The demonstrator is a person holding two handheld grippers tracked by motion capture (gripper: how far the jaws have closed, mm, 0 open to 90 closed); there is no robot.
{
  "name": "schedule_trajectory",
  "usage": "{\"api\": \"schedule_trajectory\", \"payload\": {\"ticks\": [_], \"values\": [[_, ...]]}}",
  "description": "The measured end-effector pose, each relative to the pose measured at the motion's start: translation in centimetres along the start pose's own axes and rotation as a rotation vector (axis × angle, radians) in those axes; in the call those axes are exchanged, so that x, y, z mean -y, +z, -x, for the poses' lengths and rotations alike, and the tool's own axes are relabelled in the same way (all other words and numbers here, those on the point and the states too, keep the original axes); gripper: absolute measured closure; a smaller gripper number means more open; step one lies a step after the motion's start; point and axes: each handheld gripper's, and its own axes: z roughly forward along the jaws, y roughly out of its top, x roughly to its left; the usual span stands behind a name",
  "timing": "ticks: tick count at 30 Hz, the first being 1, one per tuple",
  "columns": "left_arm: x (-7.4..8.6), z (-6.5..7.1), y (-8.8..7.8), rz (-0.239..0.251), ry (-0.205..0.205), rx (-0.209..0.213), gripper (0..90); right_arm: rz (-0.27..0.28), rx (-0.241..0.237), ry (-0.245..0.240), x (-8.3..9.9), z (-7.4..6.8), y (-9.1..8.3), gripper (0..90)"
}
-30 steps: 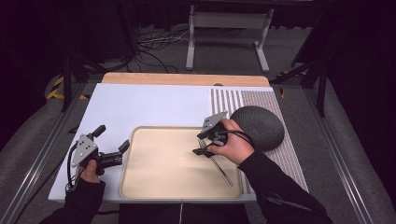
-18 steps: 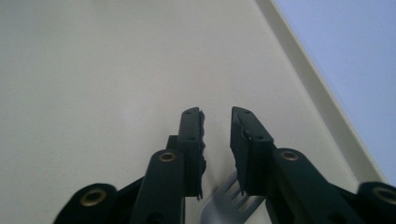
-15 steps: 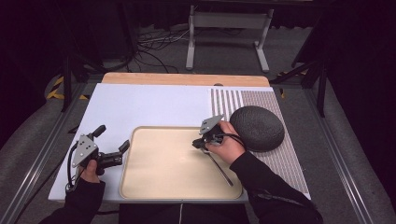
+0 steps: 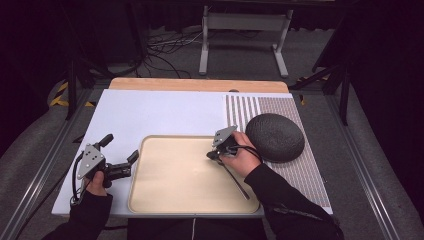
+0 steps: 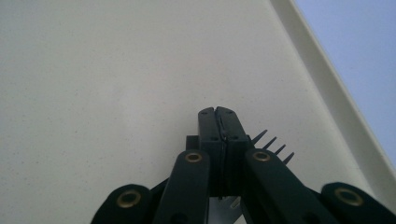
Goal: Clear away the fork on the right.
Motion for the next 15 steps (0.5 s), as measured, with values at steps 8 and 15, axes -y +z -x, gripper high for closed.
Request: {"api": "schedule_trajectory", "payload": {"ticks": [8, 15], "values": [[0.00, 0.00, 0.00, -0.001, 0.000, 0.000, 0.2, -0.032, 0.037, 0.003, 0.25, 0.21, -0.34, 90.0], [0.01, -0.01, 0.01, -0.003, 0.000, 0.002, 0.2, -0.049, 0.071, 0.016, 0.75, 0.71, -0.66, 90.0]]}}
